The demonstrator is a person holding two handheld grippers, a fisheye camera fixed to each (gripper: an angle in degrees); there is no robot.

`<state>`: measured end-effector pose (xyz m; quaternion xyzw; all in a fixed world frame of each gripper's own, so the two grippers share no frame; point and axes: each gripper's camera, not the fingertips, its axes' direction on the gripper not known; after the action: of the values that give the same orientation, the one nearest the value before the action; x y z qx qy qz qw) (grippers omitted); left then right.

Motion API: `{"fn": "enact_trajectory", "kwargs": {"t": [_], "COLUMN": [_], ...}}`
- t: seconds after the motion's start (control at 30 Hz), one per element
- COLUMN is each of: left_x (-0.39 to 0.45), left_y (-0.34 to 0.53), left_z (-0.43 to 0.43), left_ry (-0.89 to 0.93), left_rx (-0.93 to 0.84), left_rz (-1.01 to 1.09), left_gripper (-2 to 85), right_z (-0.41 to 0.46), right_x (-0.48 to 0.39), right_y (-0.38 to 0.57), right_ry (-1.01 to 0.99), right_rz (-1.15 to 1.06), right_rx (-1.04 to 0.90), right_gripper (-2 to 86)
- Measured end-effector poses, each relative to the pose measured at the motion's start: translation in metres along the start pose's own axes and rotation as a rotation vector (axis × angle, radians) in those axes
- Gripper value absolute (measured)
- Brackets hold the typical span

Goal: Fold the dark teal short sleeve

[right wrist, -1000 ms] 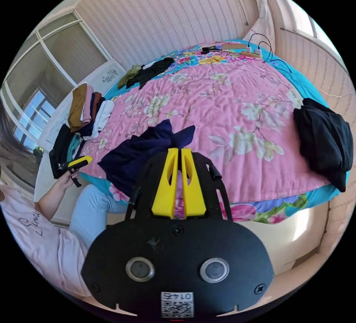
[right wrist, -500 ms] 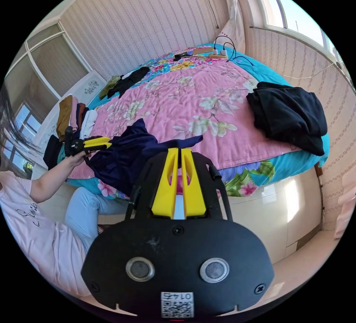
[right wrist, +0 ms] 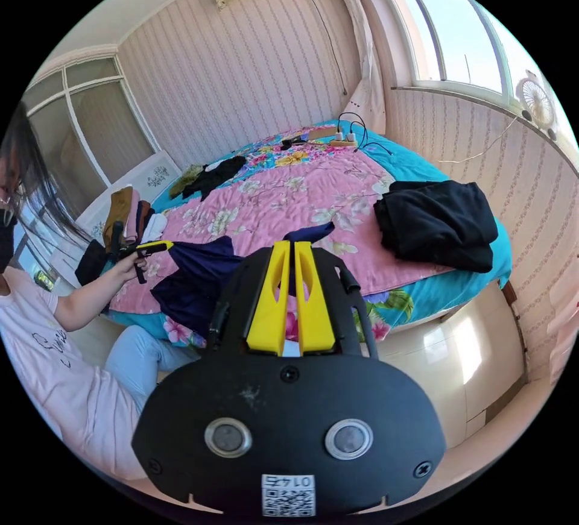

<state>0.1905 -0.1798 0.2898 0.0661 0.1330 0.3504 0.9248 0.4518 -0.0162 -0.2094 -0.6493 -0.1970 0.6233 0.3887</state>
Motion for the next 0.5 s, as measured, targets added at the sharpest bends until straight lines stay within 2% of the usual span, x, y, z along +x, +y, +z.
{"fn": "enact_trajectory", "kwargs": {"t": [0.3,0.4,0.5], "left_x": [0.025,0.05,0.057], "left_y": [0.034,0.054,0.06], "left_z": [-0.239,-0.318,-0.353], "left_ry": [-0.033,-0.141,-0.205], "left_rx": [0.421,0.548,0.588], "left_rz": [0.02,0.087,0.103], "left_gripper": [-0.9,-0.9,-1.0], "right_z": [-0.139,-0.179,-0.204], "right_x": [-0.096,-0.132,-0.163], "right_y": [-0.035,-0.042,-0.053], "right_ry": [-0.128,-0.165,-0.166], "right_rz": [-0.207,-0.295,-0.361], "right_rx": [0.342,0.432,0.469], "right_gripper": [0.3,0.3,0.3]}}
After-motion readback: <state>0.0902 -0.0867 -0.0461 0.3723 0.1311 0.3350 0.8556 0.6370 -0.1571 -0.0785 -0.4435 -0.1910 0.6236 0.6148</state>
